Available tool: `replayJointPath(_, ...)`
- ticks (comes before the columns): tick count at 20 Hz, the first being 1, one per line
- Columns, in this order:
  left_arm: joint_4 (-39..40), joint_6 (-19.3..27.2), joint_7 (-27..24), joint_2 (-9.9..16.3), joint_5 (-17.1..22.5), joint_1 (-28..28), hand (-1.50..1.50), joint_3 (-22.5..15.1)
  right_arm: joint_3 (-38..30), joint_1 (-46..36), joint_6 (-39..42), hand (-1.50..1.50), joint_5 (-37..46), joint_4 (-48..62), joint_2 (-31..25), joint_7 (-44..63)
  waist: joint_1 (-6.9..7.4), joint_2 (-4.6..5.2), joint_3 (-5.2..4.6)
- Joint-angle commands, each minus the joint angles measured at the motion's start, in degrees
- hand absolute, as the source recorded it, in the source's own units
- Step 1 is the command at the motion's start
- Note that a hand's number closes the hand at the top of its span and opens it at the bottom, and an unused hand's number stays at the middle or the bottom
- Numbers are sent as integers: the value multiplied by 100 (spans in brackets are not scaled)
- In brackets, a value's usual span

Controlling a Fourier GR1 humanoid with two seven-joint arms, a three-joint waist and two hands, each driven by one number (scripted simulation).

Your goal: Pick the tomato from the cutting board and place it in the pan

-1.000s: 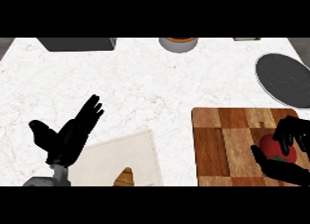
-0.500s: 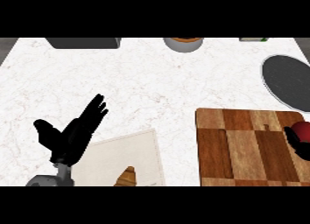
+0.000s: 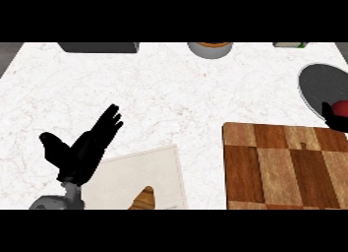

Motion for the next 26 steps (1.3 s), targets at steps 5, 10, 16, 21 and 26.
replayJointPath(5, 280, 45, -149, -199, -160, -116, 0, -95, -882, -1360, -1493, 150, -7, 3034, -776, -1240, 91, 60, 13)
replayJointPath(10, 66, -153, 11, -14, -12, -97, 0, 0, -1219, -2031, -2030, 150, -152, 4592, -1118, -1848, 195, 89, 21)
replayJointPath(16, 165, -139, -40, -167, -39, -310, 0, -63, -1440, -2376, -2051, 150, -249, 5559, -1641, -2418, 265, 149, 35)
replayJointPath(21, 33, -168, -113, -177, -95, -231, 0, -152, -864, -2167, -2072, -150, 569, 6297, -1829, -1564, 460, 216, 34)
replayJointPath(26, 96, -162, 77, -115, -101, -347, 0, -107, -956, -2554, -1627, -150, 442, 6643, -1889, -1599, 450, 213, 51)
